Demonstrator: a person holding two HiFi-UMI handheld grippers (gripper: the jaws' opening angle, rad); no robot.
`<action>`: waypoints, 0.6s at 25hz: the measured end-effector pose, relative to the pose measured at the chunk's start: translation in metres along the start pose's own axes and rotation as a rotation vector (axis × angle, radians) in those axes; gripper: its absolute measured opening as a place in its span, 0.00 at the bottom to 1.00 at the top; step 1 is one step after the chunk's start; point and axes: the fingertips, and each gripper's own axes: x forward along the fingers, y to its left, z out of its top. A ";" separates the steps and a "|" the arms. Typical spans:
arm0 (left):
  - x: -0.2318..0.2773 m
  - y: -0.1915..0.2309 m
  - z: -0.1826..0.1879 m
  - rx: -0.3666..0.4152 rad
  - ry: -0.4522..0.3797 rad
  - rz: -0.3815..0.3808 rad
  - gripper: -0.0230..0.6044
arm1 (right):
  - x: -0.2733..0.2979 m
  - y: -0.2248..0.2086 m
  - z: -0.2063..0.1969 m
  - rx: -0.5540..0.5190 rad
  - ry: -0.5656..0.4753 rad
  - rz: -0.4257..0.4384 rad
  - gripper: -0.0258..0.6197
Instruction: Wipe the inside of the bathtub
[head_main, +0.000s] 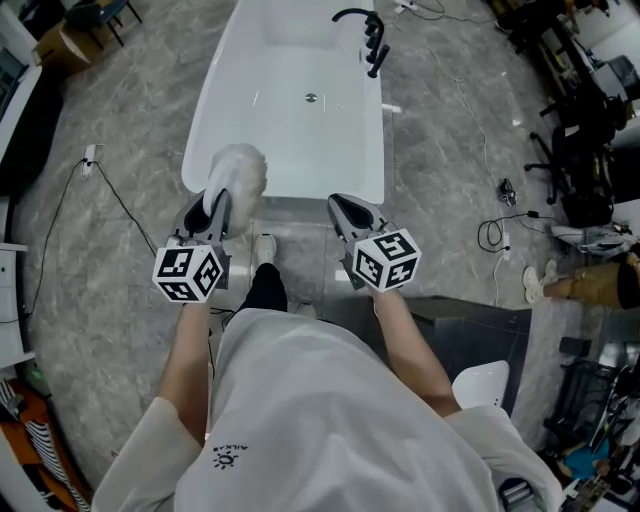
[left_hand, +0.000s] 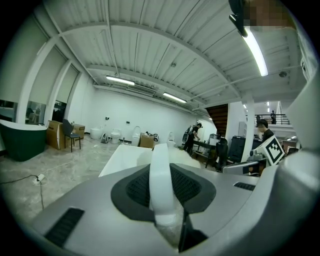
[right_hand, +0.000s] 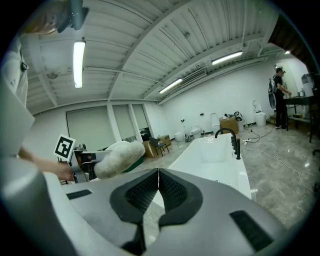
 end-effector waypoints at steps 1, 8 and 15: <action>0.007 0.005 0.003 0.000 0.002 -0.005 0.19 | 0.009 -0.001 0.003 -0.003 0.001 0.000 0.07; 0.058 0.044 0.008 -0.025 0.036 -0.028 0.19 | 0.066 -0.026 0.021 0.017 0.022 -0.012 0.07; 0.099 0.091 0.008 -0.041 0.103 -0.040 0.19 | 0.123 -0.037 0.039 0.010 0.077 -0.026 0.07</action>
